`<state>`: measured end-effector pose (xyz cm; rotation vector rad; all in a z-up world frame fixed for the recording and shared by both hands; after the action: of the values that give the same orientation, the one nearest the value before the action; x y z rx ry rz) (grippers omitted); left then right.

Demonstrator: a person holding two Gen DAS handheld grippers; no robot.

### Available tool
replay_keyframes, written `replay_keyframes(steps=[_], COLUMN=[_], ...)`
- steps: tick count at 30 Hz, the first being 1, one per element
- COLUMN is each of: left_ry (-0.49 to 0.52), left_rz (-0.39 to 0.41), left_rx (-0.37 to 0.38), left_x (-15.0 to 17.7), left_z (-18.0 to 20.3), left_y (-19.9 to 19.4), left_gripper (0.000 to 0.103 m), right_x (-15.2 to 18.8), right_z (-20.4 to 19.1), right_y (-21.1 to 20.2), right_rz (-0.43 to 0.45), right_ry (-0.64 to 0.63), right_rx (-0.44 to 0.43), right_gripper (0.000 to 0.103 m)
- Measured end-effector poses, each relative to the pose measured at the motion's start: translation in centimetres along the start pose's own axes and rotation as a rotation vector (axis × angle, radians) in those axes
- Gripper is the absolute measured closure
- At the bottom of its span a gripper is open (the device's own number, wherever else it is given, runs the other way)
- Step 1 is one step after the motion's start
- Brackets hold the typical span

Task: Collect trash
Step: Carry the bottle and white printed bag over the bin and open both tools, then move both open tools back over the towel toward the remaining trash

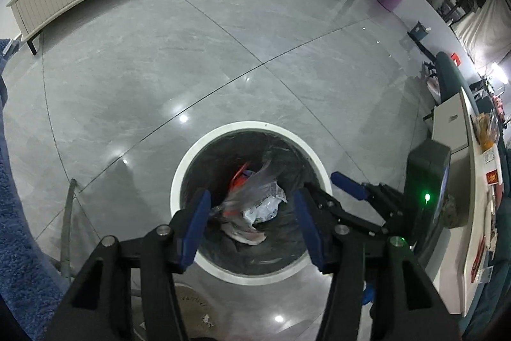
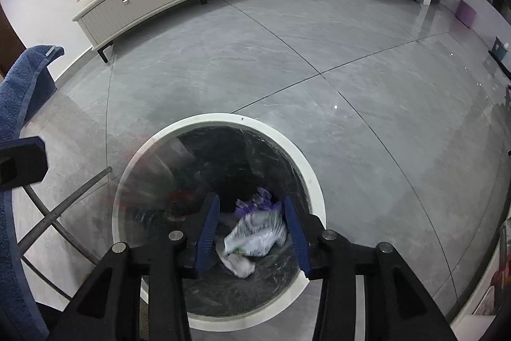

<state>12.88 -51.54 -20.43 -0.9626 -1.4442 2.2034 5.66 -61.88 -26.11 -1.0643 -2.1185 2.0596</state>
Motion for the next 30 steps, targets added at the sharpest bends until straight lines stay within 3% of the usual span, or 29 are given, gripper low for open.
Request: replay_keyframes(steps=[9, 15, 19, 22, 30], left_ry=[-0.013, 0.016, 0.027, 0.026, -0.085], left_rz=[0.118, 0.156, 0.212, 0.279, 0.397], left_rx=[-0.035, -0.062, -0.086, -0.145, -0.271], left_x=[0.1, 2.3, 4.3, 6.7, 13.9], left_z=[-0.7, -1.7, -3.4, -5.9, -14.0], left_y=[-4.1, -8.7, -13.2, -17.4, -26.8], left_gripper=[0.050, 0.050, 0.050, 0.050, 0.046], right_x=[-0.4, -1.5, -2.5, -3.0, -2.6], right_z=[-0.3, -3.0, -6.9, -10.0, -20.9], right_y=[-2.6, -6.5, -10.0, -12.4, -17.6], right_rz=[0.035, 0.089, 0.145, 0.180, 0.232], right_ry=[-0.006, -0.003, -0.060, -0.109, -0.247], right_rx=[-0.002, -0.072, -0.126, -0.164, -0.268], right_gripper=[0.063, 0.063, 0.063, 0.062, 0.059])
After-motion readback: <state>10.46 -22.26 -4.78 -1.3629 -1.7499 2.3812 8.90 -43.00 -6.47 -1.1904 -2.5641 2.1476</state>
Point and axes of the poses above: each gripper's, at about its wrist camera, not at the fingertips, and y roughly the way its jaws point, z to its right, x to its underside, the point moved 9 cm from there along y, roughly the way its jaws point, and after that the axes turned 2 degrees about y, right-handed, at the moved point
